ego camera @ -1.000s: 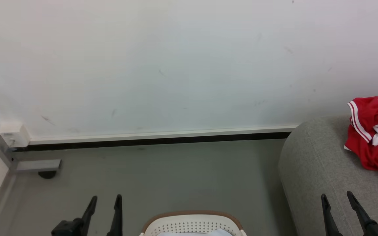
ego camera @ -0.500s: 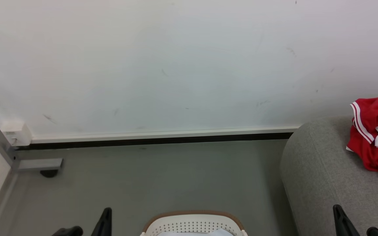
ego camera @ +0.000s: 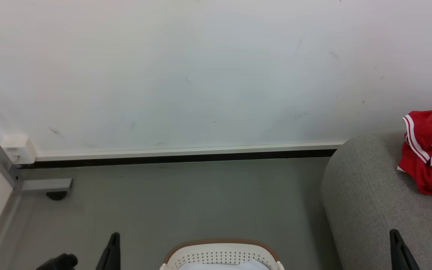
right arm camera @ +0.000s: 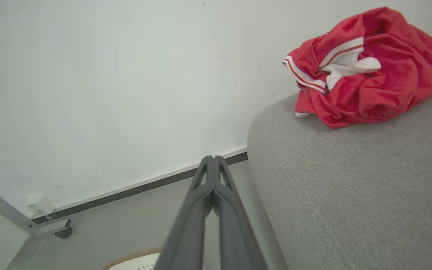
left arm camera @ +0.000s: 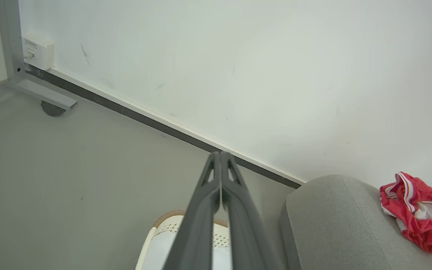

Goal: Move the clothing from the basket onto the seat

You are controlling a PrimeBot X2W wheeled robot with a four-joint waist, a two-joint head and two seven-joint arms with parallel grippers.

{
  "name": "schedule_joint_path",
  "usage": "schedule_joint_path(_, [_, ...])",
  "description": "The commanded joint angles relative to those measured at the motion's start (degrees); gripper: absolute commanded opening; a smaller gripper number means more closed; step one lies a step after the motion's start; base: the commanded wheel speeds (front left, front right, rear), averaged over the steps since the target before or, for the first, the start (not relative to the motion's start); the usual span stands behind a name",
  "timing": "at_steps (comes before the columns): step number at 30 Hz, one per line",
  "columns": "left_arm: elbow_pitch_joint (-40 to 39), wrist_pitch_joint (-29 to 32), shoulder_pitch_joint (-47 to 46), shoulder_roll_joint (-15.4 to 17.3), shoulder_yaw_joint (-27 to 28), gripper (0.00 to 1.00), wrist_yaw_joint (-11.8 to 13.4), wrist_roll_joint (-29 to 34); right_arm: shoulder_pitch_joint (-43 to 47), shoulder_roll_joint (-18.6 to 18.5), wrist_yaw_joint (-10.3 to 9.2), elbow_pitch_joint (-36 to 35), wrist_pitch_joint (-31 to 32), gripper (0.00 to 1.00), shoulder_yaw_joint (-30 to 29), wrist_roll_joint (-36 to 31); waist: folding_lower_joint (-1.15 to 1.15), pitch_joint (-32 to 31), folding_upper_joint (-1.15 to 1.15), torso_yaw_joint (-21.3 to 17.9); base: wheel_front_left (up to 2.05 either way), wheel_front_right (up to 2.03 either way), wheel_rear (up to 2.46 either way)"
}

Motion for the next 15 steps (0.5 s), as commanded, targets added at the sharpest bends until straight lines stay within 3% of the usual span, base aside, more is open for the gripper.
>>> schedule_joint_path(1, [-1.03, 0.45, -1.83, 0.02, 0.78, 0.0, -0.3, -2.0, -1.96, -0.25, -0.03, -1.17, 0.42, 0.0, -0.36, 2.41, 0.0, 0.05, 0.0, 0.02, 0.0, 0.0, 0.0])
schedule_joint_path(15, [-1.98, 3.53, -2.67, -0.9, 3.62, 0.0, -1.24, -12.72, -3.16, -0.04, -0.04, -1.79, 3.43, 0.0, -1.12, 15.05, 0.0, 0.61, 0.0, 0.19, 0.0, 0.0, 0.0])
